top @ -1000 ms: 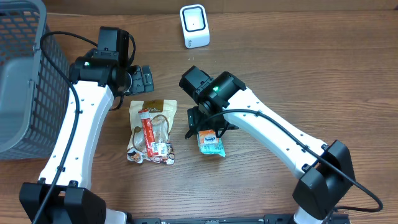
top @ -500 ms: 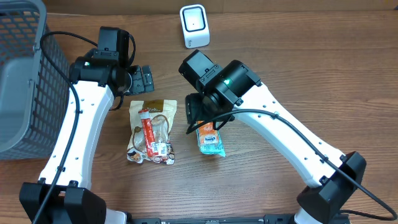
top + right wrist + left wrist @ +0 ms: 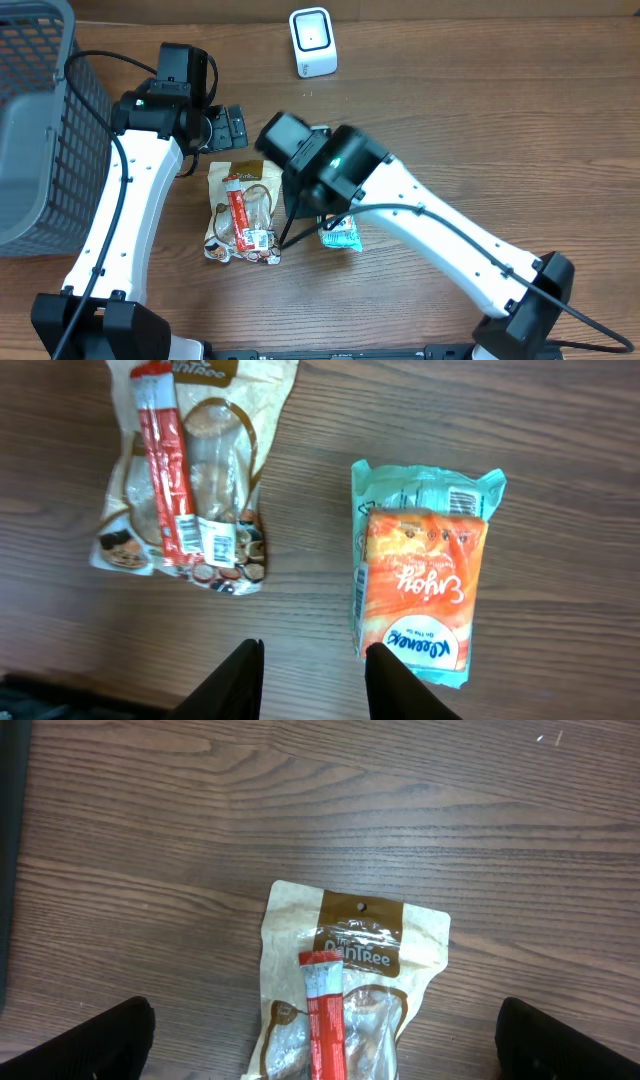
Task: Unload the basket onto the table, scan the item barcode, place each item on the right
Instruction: 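Grasp the small orange packet with the right gripper, then lift the orange packet up to the white scanner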
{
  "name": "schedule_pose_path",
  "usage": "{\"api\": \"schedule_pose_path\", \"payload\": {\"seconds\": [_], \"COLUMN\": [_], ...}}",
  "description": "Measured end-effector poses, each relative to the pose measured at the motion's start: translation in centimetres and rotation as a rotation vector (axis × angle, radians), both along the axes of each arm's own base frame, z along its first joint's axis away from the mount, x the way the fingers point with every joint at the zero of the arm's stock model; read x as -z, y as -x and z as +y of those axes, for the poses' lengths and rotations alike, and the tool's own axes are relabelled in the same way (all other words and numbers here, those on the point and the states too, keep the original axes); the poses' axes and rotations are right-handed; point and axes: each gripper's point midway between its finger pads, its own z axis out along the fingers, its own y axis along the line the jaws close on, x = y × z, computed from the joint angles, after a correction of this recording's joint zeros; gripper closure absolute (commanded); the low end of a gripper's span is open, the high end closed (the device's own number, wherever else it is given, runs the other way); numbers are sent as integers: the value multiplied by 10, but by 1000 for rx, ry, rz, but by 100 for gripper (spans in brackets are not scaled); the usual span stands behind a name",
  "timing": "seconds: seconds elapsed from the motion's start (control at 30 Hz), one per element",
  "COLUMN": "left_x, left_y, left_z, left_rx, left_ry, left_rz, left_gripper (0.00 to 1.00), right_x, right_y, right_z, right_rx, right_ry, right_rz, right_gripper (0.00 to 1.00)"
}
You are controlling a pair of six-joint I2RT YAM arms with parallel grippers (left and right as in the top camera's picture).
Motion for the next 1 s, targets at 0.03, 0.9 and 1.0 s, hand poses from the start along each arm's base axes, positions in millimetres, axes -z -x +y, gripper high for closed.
{"api": "schedule_pose_path", "payload": {"seconds": [0.03, 0.9, 1.0], "left_x": [0, 0, 0], "left_y": [0, 0, 0], "left_z": [0, 0, 0], "left_rx": [0, 0, 0], "left_ry": [0, 0, 0], "left_rz": [0, 0, 0], "left_gripper": [0, 0, 0], "right_x": [1, 67, 76], "right_y": [2, -5, -1], "right_z": [1, -15, -21], "right_rx": [-5, 15, 12], "right_ry": [17, 315, 341], "right_rz": [-12, -11, 2], "right_gripper": [67, 67, 72]}}
